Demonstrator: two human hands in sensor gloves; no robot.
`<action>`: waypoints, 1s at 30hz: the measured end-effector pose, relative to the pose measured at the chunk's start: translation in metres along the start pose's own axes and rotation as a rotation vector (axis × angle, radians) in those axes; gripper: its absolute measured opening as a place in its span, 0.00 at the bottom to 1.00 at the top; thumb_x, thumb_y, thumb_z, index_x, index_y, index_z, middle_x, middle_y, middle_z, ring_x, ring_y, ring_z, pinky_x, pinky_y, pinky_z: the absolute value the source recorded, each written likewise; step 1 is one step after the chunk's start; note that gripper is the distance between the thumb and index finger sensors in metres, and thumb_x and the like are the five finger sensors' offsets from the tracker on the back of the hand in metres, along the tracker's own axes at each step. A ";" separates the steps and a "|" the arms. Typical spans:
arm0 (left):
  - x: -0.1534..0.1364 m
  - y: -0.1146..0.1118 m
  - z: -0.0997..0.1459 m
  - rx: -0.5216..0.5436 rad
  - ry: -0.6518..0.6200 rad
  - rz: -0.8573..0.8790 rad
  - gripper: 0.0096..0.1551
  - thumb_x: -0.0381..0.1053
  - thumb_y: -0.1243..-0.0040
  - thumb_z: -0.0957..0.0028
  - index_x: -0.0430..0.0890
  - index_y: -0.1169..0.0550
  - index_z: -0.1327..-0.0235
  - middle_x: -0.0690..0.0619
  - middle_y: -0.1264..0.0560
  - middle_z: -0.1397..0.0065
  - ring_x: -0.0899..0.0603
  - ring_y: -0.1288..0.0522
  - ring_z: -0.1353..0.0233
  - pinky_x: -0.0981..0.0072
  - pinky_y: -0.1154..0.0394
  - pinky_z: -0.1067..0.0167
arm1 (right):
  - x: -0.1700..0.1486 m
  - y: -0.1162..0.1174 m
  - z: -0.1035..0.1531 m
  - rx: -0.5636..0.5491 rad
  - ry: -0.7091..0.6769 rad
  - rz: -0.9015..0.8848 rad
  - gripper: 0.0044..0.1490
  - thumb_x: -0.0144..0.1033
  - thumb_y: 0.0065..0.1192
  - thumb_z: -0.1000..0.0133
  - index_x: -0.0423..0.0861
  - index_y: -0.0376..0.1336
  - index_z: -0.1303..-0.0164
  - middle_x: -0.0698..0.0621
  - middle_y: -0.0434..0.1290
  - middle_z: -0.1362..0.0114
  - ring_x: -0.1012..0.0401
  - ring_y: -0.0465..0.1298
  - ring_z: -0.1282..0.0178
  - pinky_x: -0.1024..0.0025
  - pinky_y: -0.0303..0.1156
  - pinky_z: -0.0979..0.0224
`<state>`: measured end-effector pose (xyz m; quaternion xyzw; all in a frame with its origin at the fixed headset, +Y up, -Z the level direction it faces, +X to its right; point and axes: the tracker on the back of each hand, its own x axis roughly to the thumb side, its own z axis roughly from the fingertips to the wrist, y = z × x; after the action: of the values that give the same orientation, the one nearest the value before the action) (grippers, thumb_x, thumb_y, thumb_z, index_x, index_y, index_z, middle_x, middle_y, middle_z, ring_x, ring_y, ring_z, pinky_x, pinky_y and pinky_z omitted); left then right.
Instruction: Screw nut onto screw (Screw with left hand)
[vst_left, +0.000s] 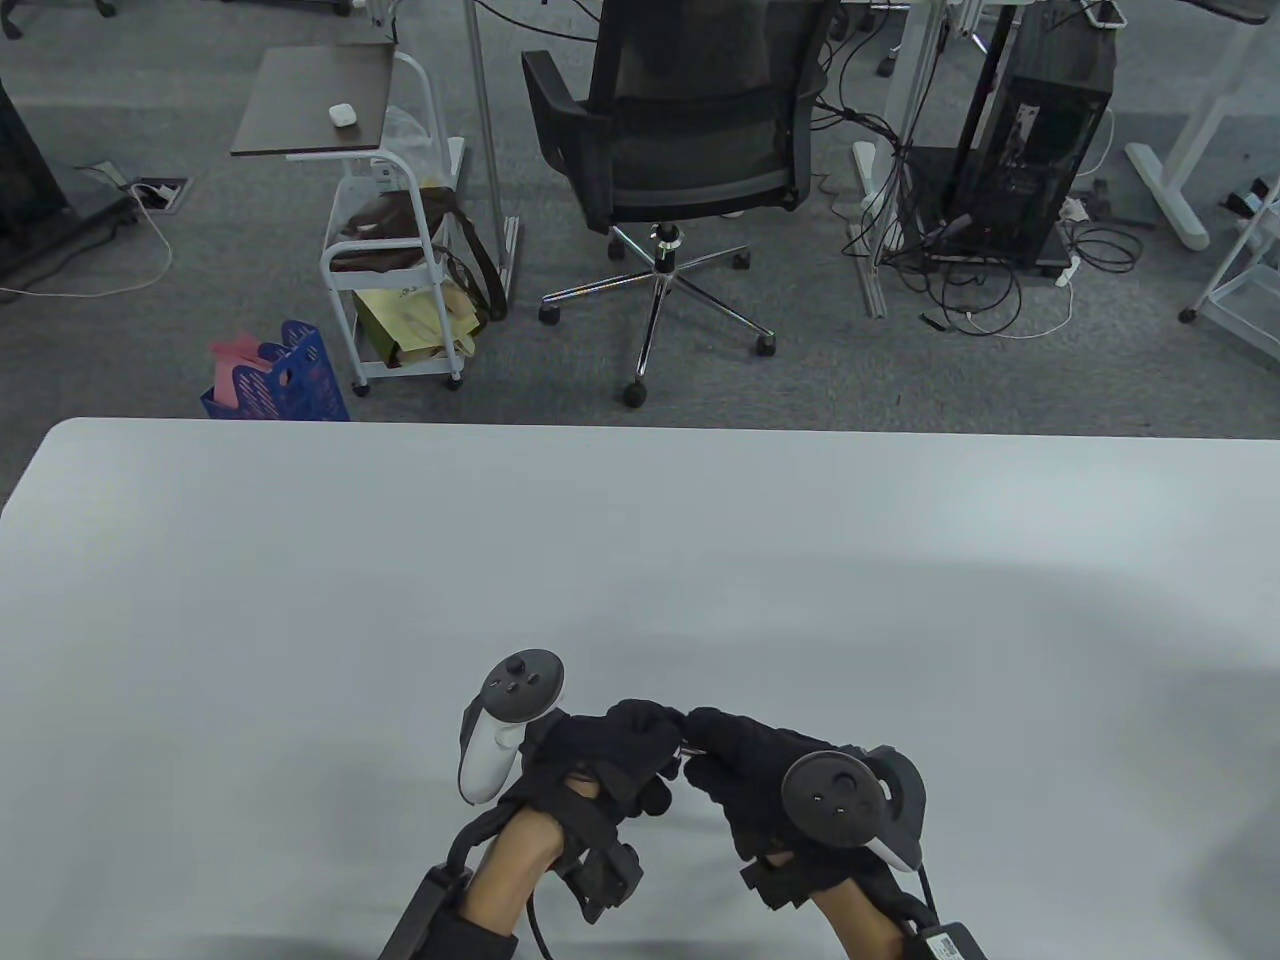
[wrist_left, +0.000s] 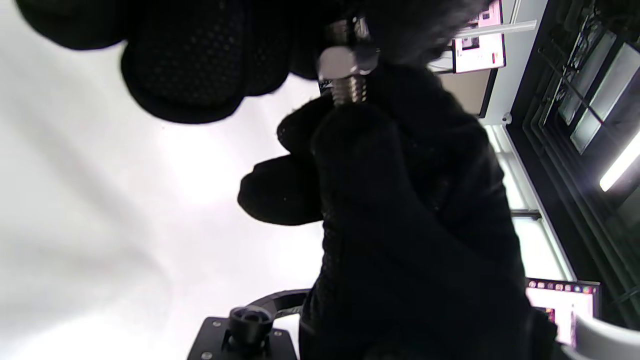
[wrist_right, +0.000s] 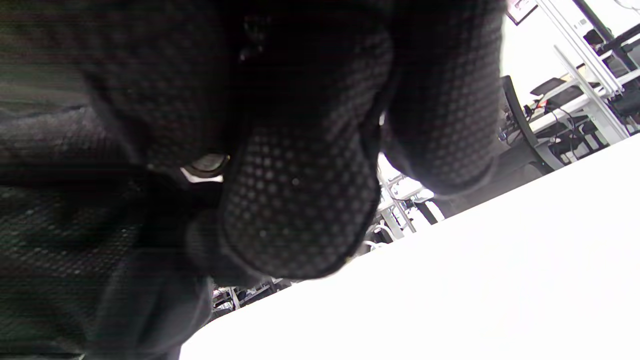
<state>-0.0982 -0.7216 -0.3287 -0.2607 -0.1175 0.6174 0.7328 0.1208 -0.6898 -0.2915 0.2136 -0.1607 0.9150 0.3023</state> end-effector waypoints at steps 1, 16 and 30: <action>-0.001 0.001 0.001 0.047 0.020 -0.010 0.41 0.59 0.44 0.52 0.33 0.28 0.34 0.29 0.25 0.40 0.31 0.20 0.55 0.37 0.28 0.53 | -0.001 0.001 0.000 0.005 0.004 -0.007 0.29 0.44 0.77 0.62 0.50 0.73 0.50 0.53 0.86 0.52 0.69 0.93 0.70 0.60 0.89 0.51; -0.004 0.000 -0.001 0.019 0.049 -0.039 0.36 0.57 0.42 0.53 0.32 0.21 0.42 0.28 0.21 0.45 0.29 0.19 0.58 0.36 0.28 0.55 | -0.002 0.003 0.001 0.011 0.020 -0.039 0.29 0.44 0.77 0.61 0.50 0.73 0.49 0.53 0.86 0.51 0.69 0.92 0.69 0.60 0.89 0.50; -0.001 -0.003 -0.002 -0.020 0.021 -0.018 0.33 0.55 0.43 0.52 0.33 0.21 0.44 0.30 0.21 0.45 0.30 0.19 0.59 0.36 0.27 0.55 | 0.001 -0.004 0.001 -0.038 0.008 -0.024 0.29 0.43 0.77 0.62 0.48 0.74 0.50 0.52 0.87 0.52 0.69 0.93 0.71 0.59 0.89 0.52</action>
<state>-0.0950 -0.7230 -0.3284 -0.2736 -0.1184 0.6067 0.7370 0.1225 -0.6869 -0.2890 0.2059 -0.1744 0.9090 0.3178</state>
